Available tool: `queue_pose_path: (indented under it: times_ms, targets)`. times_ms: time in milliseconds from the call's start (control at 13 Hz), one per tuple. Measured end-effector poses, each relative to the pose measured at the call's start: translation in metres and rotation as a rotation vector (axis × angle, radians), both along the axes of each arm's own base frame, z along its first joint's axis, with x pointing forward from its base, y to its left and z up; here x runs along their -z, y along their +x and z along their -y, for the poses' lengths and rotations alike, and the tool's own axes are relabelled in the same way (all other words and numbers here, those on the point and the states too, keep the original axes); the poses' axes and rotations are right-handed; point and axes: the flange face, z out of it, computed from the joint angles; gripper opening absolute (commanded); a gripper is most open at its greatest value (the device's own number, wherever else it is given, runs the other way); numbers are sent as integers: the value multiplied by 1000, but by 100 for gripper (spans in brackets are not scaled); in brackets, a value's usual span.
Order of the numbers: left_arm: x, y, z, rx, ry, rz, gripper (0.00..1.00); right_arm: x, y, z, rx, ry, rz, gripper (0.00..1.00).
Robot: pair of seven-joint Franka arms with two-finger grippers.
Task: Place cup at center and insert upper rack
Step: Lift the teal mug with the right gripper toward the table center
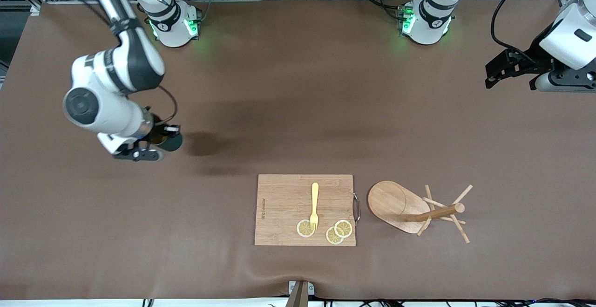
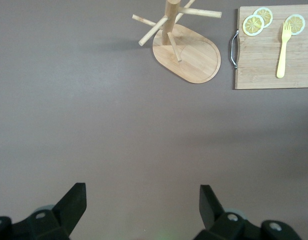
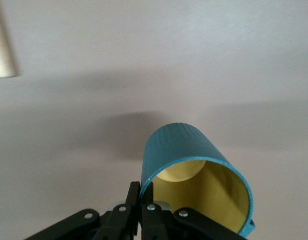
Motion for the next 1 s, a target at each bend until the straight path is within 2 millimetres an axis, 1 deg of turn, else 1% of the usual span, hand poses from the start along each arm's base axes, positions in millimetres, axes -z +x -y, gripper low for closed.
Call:
queue_pose_path:
  times_ms: [231,385,538,769,923,1000]
  targets:
    - [0,0,0,-1,0,0,100,-34,-17,-66,0,3,13,0]
    - [0,0,0,-1,0,1,100,-47,-33,-105,-19,10,17,0]
    - [0,0,0,0,-1,4,100,-53,-58,-149,-42,17,17,0]
    - [0,1,0,1,-1,4,100,-62,-103,-210,-68,21,14,0]
    - [1,1,2,4,0,2,100,-64,-132,-241,-98,18,11,0]
    - [1,1,3,5,0,1,100,-62,-145,-253,-109,14,11,0]
